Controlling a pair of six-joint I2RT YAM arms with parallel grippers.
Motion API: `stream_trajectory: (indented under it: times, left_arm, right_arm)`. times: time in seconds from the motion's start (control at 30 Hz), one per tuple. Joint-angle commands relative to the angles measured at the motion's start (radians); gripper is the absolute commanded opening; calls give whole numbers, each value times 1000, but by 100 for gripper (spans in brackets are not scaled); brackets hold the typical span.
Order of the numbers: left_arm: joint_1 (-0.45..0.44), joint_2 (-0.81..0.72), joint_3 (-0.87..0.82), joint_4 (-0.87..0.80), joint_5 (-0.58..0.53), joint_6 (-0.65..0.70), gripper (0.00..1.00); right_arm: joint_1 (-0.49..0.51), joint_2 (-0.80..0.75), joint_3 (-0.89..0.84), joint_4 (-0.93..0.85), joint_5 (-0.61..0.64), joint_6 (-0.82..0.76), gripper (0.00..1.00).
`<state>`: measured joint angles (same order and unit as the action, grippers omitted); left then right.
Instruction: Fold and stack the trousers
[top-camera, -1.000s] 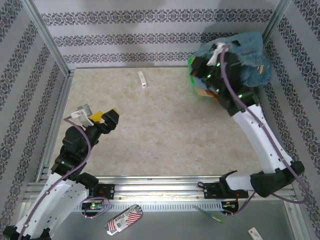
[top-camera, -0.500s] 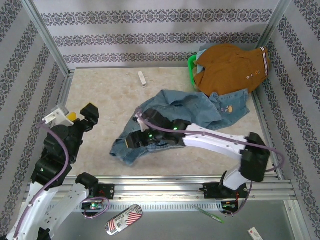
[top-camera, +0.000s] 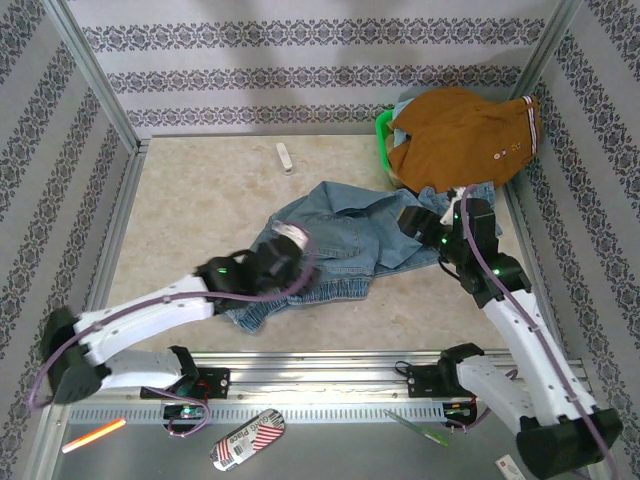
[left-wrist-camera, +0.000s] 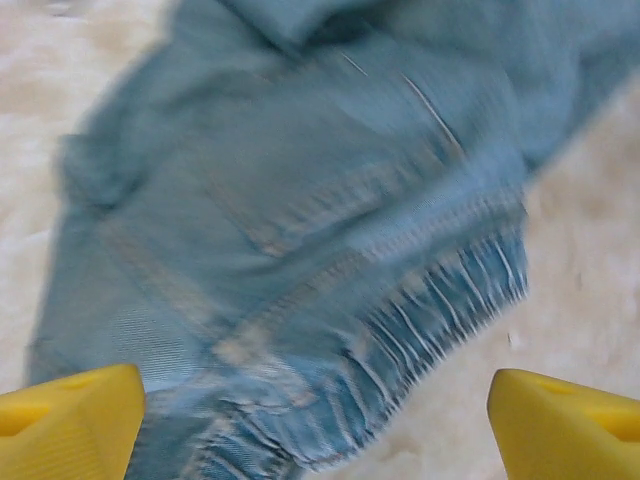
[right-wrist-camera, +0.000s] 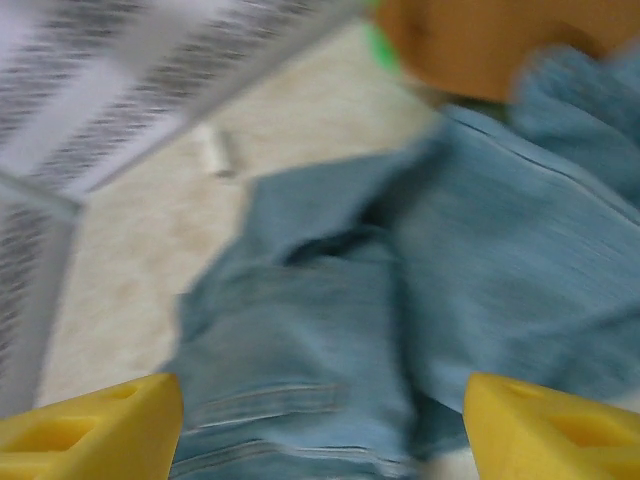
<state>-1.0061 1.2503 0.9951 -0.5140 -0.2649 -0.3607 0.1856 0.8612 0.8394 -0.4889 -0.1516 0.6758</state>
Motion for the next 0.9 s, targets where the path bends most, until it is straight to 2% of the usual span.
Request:
stream_trajectory:
  times: [0.0,0.1,0.23,0.4,0.57,0.67,0.73,0.77,0.83,0.87]
  left_arm:
    - [-120,155,58,61,-85,191,93]
    - [-164,274,56,185,-49,247,100]
    - [-163,412,92,279,-7,262,100]
    - [-145,631,197,324,-59,271,100]
    - [-113,692,197,410,-147,271,98]
    - [-95,712,194,417,-94,266,83]
    - [-88,727,187,422,-92,266,67]
    - [-84,730,181,424,-97,264,58]
    - [-82,718,164,435,-101,262,32]
    - [-81,706,154,439,-99,264,24]
  right_arm:
    - [-152,-3,-96,6,-169,36,74]
    - [-257,25,-168,65,-267,59,73]
    - [-277,67,-226,118,-267,61,74]
    - [-288,130,-258,177,-259,59,75]
    - [-294,208,-259,213,-230,62,76]
    - [-295,267,-257,233,-236,65,76]
    - [-294,303,-263,261,-236,72,75]
    - [-293,317,-266,272,-232,75,75]
    - [-293,351,-270,293,-219,79,72]
    - [-293,365,-271,300,-214,85,72]
